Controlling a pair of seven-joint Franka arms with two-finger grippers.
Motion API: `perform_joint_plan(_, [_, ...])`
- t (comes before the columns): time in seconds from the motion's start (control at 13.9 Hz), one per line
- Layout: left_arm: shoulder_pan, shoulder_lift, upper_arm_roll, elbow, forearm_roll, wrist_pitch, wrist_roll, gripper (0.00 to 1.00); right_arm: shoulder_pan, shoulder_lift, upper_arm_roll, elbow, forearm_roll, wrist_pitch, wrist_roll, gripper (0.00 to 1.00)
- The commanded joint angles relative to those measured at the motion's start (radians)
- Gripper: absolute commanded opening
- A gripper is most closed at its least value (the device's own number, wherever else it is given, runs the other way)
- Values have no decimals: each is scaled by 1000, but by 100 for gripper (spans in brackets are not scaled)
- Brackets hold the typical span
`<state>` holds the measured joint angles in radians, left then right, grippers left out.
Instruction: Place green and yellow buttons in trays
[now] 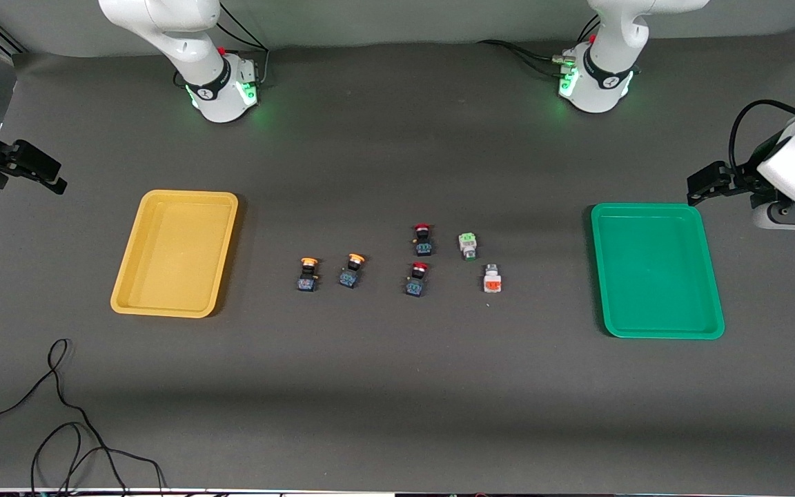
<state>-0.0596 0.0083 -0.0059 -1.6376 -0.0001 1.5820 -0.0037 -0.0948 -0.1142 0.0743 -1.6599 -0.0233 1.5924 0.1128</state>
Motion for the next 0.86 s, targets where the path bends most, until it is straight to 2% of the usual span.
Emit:
perform_joint_plan(0.0, [-3, 10, -3, 21, 6, -19, 2, 100, 17, 13, -11, 25, -10, -11, 5, 100])
perform_joint_plan(0.43, [-42, 9, -5, 10, -1, -43, -39, 100, 17, 13, -11, 25, -10, -11, 5, 100])
perform_joint_plan(0.79, [-189, -1, -5, -86, -33, 30, -255, 100, 17, 13, -11, 25, -10, -9, 4, 100])
